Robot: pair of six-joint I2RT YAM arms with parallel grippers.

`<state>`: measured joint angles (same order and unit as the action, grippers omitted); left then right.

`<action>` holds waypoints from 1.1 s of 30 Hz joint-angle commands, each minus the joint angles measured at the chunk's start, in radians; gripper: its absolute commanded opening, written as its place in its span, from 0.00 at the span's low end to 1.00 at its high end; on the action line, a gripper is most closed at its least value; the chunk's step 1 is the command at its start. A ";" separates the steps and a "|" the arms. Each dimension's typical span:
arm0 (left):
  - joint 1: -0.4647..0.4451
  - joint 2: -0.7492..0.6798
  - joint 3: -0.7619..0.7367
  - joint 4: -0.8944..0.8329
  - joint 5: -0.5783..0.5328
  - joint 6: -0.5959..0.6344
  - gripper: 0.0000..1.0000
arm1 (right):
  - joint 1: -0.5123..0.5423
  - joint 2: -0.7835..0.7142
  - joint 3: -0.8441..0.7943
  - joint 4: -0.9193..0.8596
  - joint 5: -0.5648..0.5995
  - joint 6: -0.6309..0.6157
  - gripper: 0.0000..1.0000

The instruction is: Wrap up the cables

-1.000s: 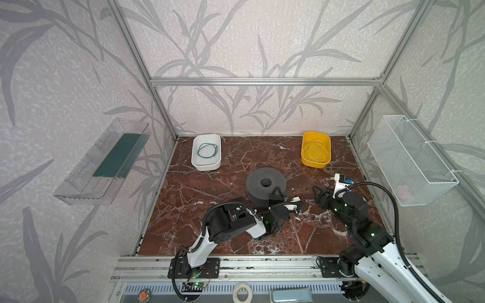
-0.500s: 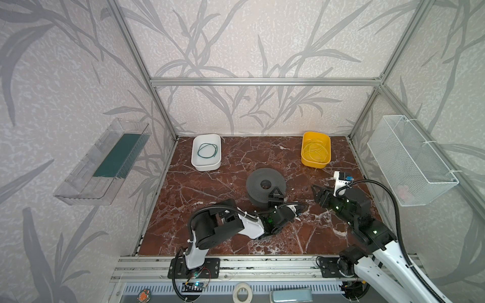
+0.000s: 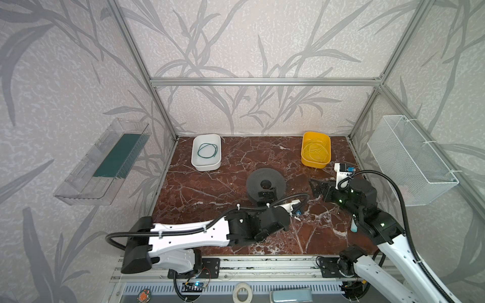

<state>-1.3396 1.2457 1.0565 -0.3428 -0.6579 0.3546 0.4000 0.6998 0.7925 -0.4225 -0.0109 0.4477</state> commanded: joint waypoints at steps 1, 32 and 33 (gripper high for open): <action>0.017 -0.113 -0.056 -0.004 -0.043 -0.149 0.99 | 0.000 0.033 0.028 -0.025 0.004 -0.015 0.99; 1.220 -0.166 -0.881 1.208 0.320 -0.361 0.99 | -0.128 0.214 -0.470 0.883 0.226 -0.629 0.99; 1.230 -0.129 -0.877 1.232 0.333 -0.358 0.99 | -0.136 0.233 -0.494 0.933 0.215 -0.624 0.99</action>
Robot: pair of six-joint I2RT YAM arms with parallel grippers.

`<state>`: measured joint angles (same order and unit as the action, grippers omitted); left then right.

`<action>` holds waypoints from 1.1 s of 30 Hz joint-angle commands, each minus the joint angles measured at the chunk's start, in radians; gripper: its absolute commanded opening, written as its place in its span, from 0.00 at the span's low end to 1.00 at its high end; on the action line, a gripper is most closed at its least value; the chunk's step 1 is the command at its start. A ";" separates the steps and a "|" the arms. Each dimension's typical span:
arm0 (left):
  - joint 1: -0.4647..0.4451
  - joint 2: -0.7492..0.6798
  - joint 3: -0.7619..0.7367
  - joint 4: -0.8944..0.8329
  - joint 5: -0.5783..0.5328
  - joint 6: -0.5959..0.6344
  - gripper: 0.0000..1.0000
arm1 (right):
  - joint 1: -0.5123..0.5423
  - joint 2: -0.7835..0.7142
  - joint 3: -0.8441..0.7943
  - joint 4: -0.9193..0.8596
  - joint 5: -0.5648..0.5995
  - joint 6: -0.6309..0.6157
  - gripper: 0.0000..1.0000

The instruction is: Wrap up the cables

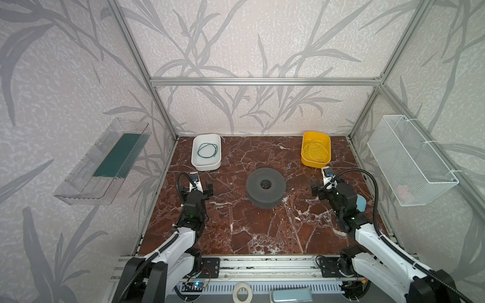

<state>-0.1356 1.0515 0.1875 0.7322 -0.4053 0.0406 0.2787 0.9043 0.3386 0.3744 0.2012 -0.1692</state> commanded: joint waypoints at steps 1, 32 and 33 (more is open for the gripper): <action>0.037 0.108 -0.001 0.184 0.094 -0.042 0.99 | -0.023 0.064 -0.074 0.220 -0.011 -0.013 0.99; 0.089 0.528 0.156 0.302 0.148 -0.035 0.99 | -0.157 0.640 0.066 0.476 -0.097 0.100 0.99; 0.090 0.527 0.159 0.295 0.152 -0.037 0.99 | -0.157 0.640 0.066 0.476 -0.098 0.099 0.99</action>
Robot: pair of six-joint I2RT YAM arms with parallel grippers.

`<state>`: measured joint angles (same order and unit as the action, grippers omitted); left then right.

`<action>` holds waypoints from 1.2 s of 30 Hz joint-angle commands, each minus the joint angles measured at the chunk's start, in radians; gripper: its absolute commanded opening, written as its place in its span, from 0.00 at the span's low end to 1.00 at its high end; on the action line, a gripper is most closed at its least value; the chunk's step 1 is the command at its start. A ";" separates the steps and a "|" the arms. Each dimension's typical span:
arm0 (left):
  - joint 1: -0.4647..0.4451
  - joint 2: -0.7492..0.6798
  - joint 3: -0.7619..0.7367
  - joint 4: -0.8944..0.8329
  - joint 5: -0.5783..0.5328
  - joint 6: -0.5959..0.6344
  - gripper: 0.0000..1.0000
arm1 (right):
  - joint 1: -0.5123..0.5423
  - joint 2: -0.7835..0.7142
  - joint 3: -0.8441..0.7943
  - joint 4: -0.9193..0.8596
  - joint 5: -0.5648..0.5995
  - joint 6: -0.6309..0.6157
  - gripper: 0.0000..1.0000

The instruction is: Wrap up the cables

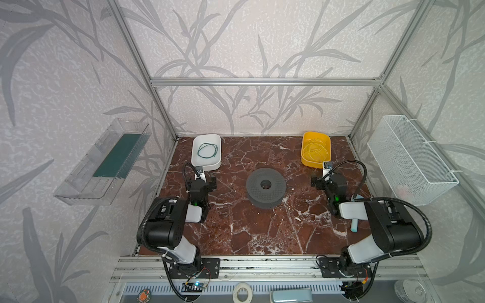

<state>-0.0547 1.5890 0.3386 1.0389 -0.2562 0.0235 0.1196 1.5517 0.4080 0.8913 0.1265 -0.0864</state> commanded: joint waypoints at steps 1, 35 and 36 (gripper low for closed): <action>0.014 -0.012 0.013 -0.024 0.011 -0.023 0.99 | 0.002 -0.007 -0.003 -0.040 -0.024 0.017 0.99; 0.059 -0.022 0.039 -0.092 0.100 -0.049 0.99 | -0.034 -0.008 0.002 -0.056 -0.177 -0.007 0.99; 0.059 -0.022 0.039 -0.092 0.100 -0.049 0.99 | -0.034 -0.008 0.003 -0.056 -0.176 -0.008 0.99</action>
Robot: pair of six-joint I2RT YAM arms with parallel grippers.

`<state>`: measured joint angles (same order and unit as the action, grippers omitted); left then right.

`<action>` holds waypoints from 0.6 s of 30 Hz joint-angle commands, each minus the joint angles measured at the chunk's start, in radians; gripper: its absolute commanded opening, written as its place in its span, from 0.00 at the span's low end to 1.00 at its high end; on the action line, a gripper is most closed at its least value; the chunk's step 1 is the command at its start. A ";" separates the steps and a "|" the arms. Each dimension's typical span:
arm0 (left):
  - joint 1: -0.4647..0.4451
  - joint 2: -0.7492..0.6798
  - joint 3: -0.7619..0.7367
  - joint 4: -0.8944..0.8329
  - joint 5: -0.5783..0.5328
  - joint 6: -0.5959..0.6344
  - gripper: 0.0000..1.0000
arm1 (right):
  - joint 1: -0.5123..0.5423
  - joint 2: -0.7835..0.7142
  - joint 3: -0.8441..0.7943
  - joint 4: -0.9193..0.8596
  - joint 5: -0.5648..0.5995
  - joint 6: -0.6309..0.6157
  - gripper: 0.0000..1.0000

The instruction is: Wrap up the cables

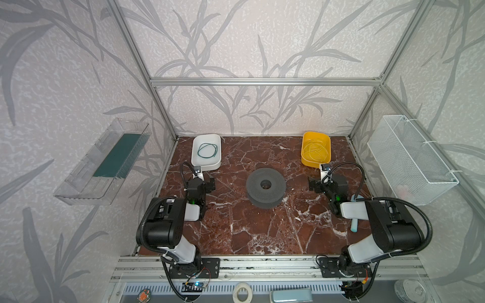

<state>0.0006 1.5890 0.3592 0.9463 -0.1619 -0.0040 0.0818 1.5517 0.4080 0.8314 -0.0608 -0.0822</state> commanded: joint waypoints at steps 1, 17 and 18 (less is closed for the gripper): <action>0.004 -0.021 0.018 0.000 0.005 -0.022 0.99 | 0.006 -0.008 0.003 0.004 0.012 -0.012 0.99; 0.005 -0.022 0.019 0.000 0.005 -0.022 0.99 | 0.021 -0.008 -0.001 0.013 0.045 -0.019 0.99; 0.004 -0.022 0.018 0.000 0.005 -0.022 0.99 | 0.021 -0.008 -0.002 0.012 0.046 -0.019 0.99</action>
<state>0.0006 1.5890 0.3592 0.9463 -0.1619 -0.0040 0.0986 1.5517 0.4080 0.8314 -0.0269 -0.0971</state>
